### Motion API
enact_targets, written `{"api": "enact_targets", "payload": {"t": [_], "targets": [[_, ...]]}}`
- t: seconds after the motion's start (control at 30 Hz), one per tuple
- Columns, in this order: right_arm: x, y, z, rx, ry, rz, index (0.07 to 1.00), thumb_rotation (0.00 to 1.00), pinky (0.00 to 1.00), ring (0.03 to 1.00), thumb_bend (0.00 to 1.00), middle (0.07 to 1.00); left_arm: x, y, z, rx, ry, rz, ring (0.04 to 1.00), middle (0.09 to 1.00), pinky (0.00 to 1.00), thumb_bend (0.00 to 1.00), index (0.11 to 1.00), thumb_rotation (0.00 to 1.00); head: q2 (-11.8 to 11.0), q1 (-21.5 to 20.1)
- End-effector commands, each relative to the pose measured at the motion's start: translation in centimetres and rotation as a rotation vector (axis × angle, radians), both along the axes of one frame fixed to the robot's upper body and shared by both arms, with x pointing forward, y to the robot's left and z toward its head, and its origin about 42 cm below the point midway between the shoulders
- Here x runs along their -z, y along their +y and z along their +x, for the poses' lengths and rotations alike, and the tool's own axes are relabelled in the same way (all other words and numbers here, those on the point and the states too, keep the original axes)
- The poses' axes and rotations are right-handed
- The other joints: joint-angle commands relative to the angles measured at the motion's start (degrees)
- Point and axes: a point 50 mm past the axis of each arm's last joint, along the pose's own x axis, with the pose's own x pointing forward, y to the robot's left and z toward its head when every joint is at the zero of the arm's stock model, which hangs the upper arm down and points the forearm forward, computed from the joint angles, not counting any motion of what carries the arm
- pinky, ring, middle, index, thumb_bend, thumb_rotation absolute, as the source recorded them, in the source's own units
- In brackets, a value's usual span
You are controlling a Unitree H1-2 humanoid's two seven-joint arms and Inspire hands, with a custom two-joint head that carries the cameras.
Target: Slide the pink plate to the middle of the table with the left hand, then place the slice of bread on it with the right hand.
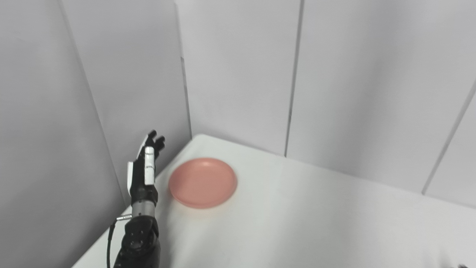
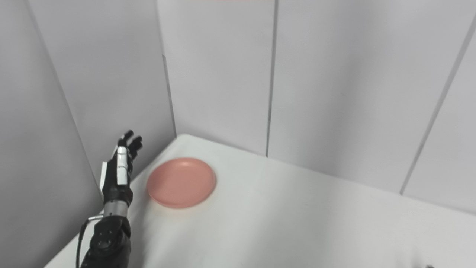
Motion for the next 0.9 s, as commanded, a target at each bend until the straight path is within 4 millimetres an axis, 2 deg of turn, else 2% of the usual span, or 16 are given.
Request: {"api": "enact_targets", "payload": {"t": [0.0,0.23,0.4,0.67,0.77,0.87], "targets": [[-1.1,0.3,0.4,-0.007,-0.066,0.013,0.997,0.78,1.00,1.000,0.70,1.000,-2.8,1.5,0.8,-0.005,-0.083,0.072,0.849,0.814,0.90,0.74,0.836,1.00,-0.2,0.2],[-1.3,0.4,0.5,-0.005,-0.072,0.013,0.997,0.79,1.00,1.000,0.67,1.000,-3.0,4.5,1.4,-0.008,-0.013,0.102,0.816,0.802,0.86,0.75,0.829,1.00,-0.5,0.3],[-1.4,0.4,0.4,-0.004,-0.075,0.013,0.998,0.80,1.00,1.000,0.67,1.000,-2.5,5.5,1.8,0.020,0.004,0.107,0.810,0.787,0.85,0.74,0.806,1.00,-0.2,0.2],[-1.5,0.5,0.3,-0.004,-0.075,0.012,0.994,0.80,1.00,1.000,0.68,1.000,-1.8,5.9,2.4,0.083,0.026,0.095,0.812,0.791,0.86,0.80,0.797,1.00,-0.1,0.3],[-1.5,0.5,0.4,-0.005,-0.076,0.010,0.996,0.80,1.00,1.000,0.68,1.000,-1.5,5.5,2.7,0.104,0.030,0.085,0.818,0.795,0.88,0.81,0.802,1.00,0.0,0.4],[-1.6,0.5,0.4,-0.002,-0.078,0.007,0.996,0.80,1.00,1.000,0.67,1.000,-1.4,4.9,2.9,0.122,0.029,0.085,0.812,0.795,0.85,0.80,0.803,1.00,-0.1,0.3]]}}
